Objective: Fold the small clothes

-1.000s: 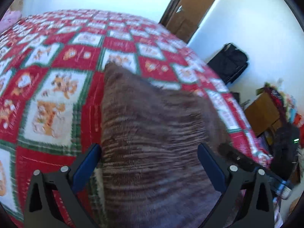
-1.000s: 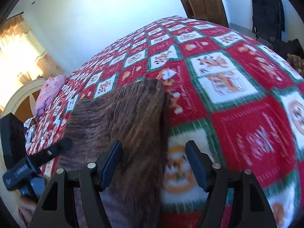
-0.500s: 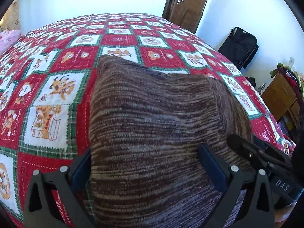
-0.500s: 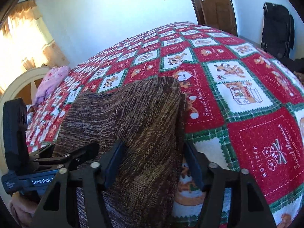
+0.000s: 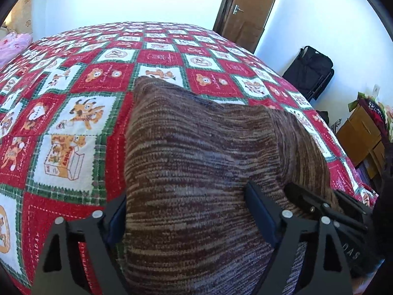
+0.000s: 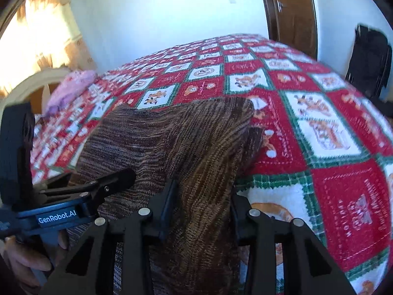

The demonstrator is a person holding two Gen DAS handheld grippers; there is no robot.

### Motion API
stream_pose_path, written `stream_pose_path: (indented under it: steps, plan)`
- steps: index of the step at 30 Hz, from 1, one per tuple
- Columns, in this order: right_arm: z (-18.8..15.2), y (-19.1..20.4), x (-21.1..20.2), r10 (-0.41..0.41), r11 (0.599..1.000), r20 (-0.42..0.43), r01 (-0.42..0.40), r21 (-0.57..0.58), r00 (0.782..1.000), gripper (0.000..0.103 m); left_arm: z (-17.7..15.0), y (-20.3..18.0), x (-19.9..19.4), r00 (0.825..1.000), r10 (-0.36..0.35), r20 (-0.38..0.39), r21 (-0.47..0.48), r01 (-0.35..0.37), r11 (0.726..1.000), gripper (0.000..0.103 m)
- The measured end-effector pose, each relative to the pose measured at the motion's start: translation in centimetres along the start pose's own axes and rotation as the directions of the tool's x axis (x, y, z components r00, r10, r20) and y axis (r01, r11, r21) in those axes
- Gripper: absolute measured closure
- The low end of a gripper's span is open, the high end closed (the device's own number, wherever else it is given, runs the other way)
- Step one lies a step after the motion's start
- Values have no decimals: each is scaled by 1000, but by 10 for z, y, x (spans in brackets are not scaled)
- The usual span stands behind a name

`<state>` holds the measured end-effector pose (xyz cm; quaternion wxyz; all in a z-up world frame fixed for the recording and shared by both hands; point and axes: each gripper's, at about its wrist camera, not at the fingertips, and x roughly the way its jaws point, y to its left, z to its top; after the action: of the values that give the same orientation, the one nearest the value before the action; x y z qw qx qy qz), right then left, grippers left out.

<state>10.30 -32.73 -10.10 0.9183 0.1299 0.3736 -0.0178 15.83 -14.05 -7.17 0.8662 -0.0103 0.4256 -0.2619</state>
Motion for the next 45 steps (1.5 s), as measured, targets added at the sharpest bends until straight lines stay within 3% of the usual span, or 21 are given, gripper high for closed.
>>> stream_pose_path:
  steps: [9, 14, 18, 23, 26, 29, 33, 39, 45]
  plan:
    - [0, -3, 3, 27, 999, -5, -27, 27, 1000, 62, 1, -4, 2, 1000, 22, -2, 16, -22, 1000, 16]
    - [-1, 5, -1, 8, 1000, 13, -8, -10, 1000, 72, 1, -5, 1, 1000, 25, 6, 17, -25, 1000, 20]
    - [-3, 16, -4, -39, 997, 39, 41, -60, 999, 75, -1, -7, -3, 999, 38, 37, 26, -39, 999, 36]
    - [-2, 11, -5, -31, 998, 41, 33, -44, 999, 76, 0, -9, -4, 998, 48, 45, 42, -50, 998, 41]
    - [-2, 19, -6, -73, 994, 45, 77, -80, 996, 76, 0, -10, -5, 997, 52, 50, 45, -55, 997, 47]
    - [-1, 29, -8, -131, 984, 47, 136, -118, 990, 77, 1, -9, -11, 997, 57, 54, 40, -59, 997, 59]
    - [-1, 49, -29, -180, 970, 94, 192, -149, 979, 83, 0, -15, -28, 995, 71, 69, 78, -76, 994, 72]
    - [-7, 84, -72, -164, 967, 183, 195, -166, 969, 84, -6, -23, -68, 988, 87, 130, 102, -100, 990, 74]
    - [-23, 105, -106, -121, 978, 218, 154, -138, 968, 84, -19, -16, -103, 986, 85, 144, 86, -98, 991, 74]
